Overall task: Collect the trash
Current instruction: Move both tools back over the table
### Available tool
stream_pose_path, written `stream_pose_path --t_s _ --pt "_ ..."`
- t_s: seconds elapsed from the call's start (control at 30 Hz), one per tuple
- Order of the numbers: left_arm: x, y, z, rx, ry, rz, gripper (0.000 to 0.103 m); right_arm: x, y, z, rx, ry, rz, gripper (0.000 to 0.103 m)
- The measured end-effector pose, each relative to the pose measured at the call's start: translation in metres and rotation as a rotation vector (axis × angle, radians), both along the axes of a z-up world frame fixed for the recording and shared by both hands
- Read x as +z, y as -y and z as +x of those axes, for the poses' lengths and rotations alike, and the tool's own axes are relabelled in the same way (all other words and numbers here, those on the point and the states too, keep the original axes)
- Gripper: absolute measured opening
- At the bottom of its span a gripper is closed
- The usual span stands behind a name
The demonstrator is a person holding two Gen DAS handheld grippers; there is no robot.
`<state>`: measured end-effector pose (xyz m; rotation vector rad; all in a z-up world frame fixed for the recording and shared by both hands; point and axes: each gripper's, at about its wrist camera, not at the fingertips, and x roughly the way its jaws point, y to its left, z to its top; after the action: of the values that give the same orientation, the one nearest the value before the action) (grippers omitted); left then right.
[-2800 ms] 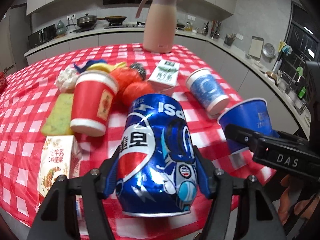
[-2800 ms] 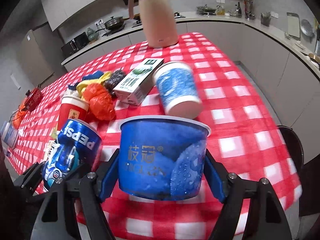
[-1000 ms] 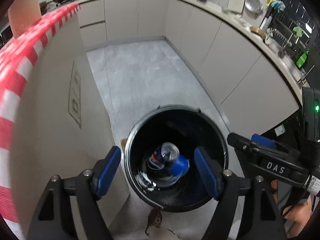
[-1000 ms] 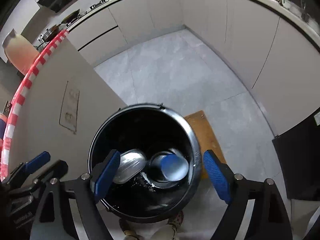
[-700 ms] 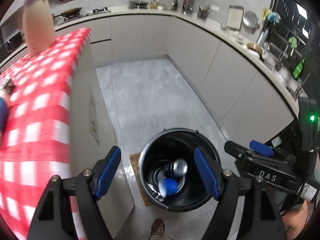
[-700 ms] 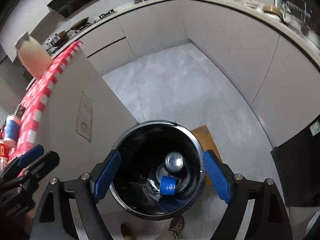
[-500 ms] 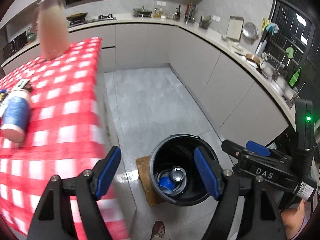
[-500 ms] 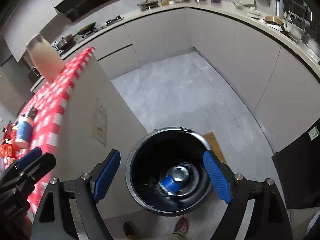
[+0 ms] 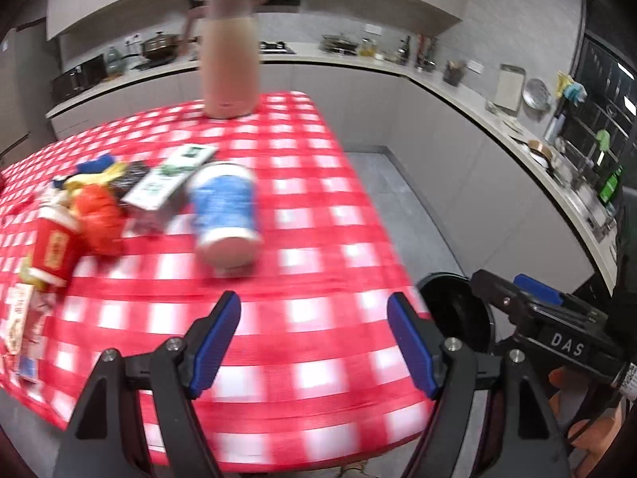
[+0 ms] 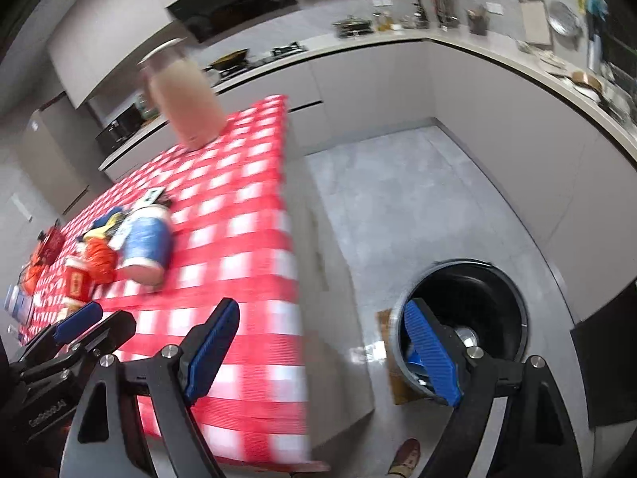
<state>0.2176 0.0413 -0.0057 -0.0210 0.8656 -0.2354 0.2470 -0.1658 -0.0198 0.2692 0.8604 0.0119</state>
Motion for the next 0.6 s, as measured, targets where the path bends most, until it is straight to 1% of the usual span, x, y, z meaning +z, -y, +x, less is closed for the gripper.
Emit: stream_pose_path --t_s 0.13,0.3,0.4,0.6 --pt "0.001 -0.040 0.001 0.042 0.012 0.005 0.081 0.006 -0.047 0.009 0.044 0.017 -0.002 0.087" --pt "0.001 -0.085 0.005 0.072 0.022 0.016 0.081 0.009 -0.103 0.018 0.095 0.030 -0.016 0.087" --pt "-0.002 -0.108 0.011 0.089 0.020 0.018 0.081 0.006 -0.131 0.026 0.115 0.026 -0.024 0.087" --pt "-0.007 -0.145 0.019 0.097 0.012 0.012 0.081 0.006 -0.169 0.034 0.133 0.018 -0.037 0.087"
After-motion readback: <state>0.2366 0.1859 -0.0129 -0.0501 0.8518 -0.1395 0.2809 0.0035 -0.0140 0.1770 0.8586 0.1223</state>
